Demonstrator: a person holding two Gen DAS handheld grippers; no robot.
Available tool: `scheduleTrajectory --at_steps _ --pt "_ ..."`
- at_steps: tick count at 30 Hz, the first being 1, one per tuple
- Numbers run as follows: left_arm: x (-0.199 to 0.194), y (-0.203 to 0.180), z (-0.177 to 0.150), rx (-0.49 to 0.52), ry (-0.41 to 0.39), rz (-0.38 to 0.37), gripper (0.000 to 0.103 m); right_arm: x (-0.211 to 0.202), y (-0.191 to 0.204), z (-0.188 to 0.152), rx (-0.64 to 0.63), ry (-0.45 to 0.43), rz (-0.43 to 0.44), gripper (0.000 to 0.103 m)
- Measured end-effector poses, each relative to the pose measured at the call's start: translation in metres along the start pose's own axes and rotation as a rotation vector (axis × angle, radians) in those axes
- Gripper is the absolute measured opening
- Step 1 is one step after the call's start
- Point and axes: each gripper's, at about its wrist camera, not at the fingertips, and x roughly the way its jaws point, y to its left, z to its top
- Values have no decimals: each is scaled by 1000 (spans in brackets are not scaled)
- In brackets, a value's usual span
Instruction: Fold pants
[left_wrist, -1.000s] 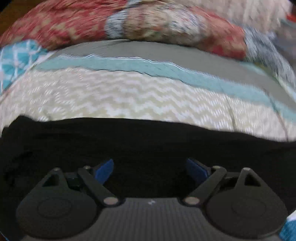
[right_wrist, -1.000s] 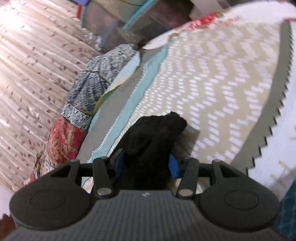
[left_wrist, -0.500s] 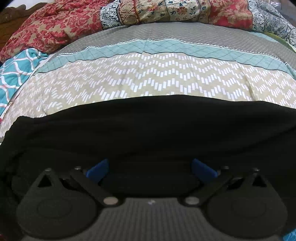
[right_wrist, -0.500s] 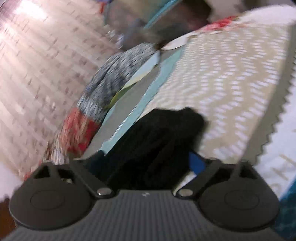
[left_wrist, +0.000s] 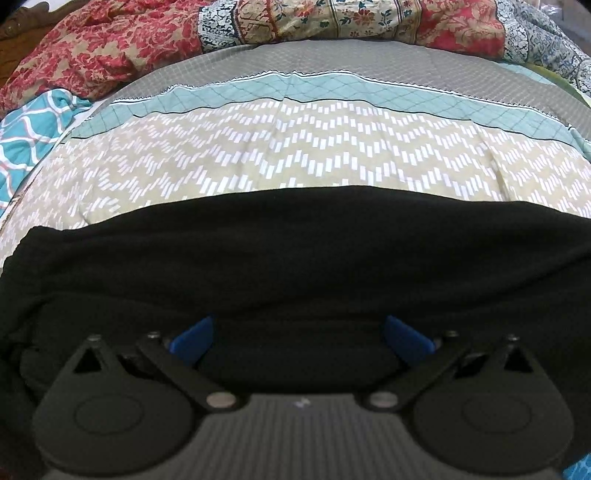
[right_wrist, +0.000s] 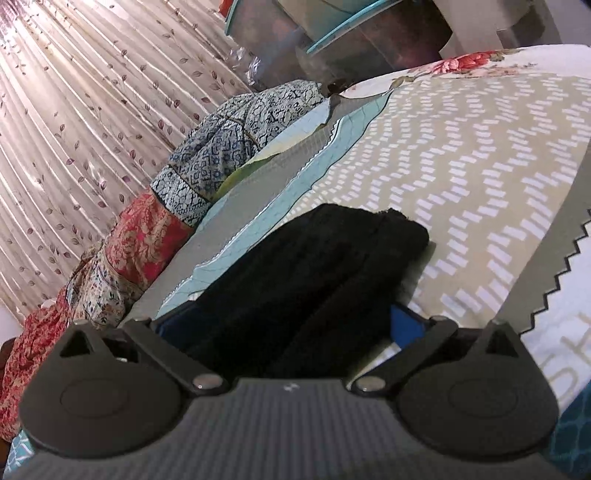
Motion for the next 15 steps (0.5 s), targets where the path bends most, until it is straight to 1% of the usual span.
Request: scheduleTrajectory --at_steps 4,8,9,10,11,12,13,14,15 --pt "1 1 2 -4 13 -14 103 -5 -7 2 40 -31 4 103" --pt "2 2 2 -12 15 -18 103 7 -2 8 20 0 -19 102" --pt "2 2 2 -12 15 -16 103 11 -1 11 13 10 -21 89" --pt "2 1 2 -14 17 -14 103 14 -2 14 10 22 -31 56" --pt "2 1 2 -17 20 -13 103 20 -6 16 28 46 -45 40" --pt "3 1 3 -19 23 -12 103 25 -13 19 85 77 -32 37" --pt "3 2 3 -20 25 -15 103 27 -19 20 135 81 -3 35" --pt "3 2 3 -20 27 -18 103 26 -21 21 160 80 18 34" --pt "3 2 4 -19 27 -19 103 23 -17 23 150 73 28 33"
